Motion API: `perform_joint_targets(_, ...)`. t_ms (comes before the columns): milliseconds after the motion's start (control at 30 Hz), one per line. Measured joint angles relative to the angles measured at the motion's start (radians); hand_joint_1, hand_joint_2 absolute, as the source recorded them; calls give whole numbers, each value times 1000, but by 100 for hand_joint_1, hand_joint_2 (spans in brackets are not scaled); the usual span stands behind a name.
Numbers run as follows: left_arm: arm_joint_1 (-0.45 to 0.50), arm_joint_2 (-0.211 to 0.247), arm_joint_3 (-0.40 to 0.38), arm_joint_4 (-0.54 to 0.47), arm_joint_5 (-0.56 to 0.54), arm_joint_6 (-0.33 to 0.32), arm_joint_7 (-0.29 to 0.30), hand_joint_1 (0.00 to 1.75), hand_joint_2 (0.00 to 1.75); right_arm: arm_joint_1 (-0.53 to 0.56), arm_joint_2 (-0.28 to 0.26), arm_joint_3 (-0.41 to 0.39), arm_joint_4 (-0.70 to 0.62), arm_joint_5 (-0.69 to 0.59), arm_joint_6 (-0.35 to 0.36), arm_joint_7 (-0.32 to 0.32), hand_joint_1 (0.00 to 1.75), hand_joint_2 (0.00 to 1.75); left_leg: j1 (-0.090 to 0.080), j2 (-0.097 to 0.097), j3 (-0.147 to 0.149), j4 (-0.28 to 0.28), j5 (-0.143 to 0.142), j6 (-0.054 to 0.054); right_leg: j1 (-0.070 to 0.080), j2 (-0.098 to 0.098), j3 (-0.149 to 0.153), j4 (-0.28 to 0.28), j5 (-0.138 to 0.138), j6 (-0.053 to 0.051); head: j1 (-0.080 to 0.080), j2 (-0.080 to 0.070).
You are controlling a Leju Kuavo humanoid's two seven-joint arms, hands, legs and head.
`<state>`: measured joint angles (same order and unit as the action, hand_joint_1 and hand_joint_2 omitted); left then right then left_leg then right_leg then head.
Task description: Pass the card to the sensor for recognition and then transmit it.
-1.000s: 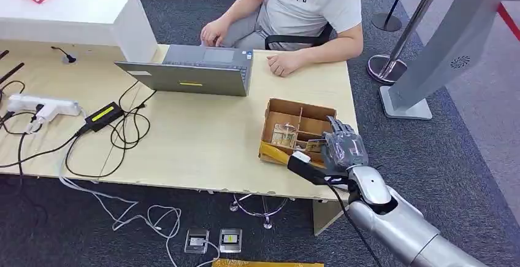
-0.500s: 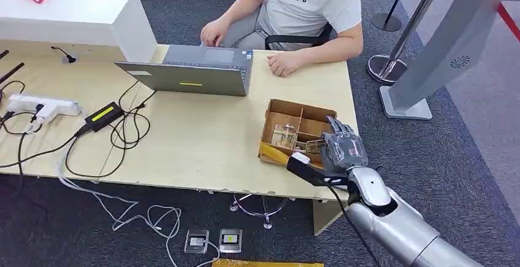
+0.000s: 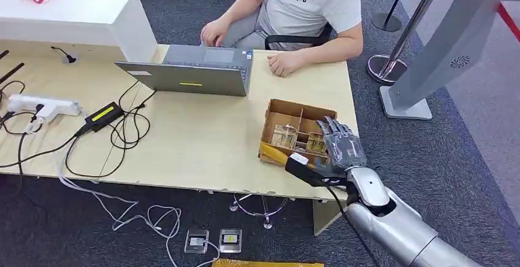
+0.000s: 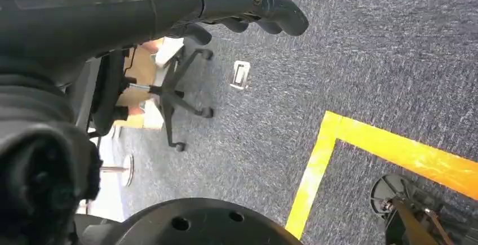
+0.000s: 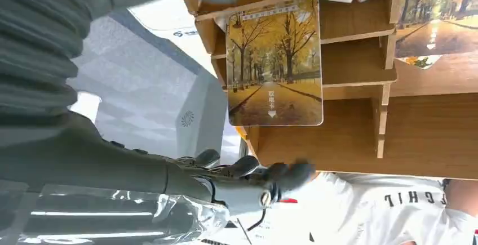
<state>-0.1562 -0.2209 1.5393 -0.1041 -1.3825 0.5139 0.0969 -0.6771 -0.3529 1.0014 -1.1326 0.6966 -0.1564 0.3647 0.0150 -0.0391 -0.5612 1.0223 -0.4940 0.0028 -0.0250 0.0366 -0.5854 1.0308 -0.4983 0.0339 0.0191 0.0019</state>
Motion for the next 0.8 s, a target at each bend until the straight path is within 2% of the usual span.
perform_joint_targets(400,0,-2,0,0,0,2,6,0,0,0,5,0,0,-8,7,2,0,175,0,0,0,0,0,0,0,0,0,0,0,0,0,0)
perform_joint_targets(800,0,-1,0,0,-1,-14,-22,0,0,2,7,0,-18,-8,5,13,0,175,0,0,0,0,0,0,0,0,0,0,0,0,0,0)
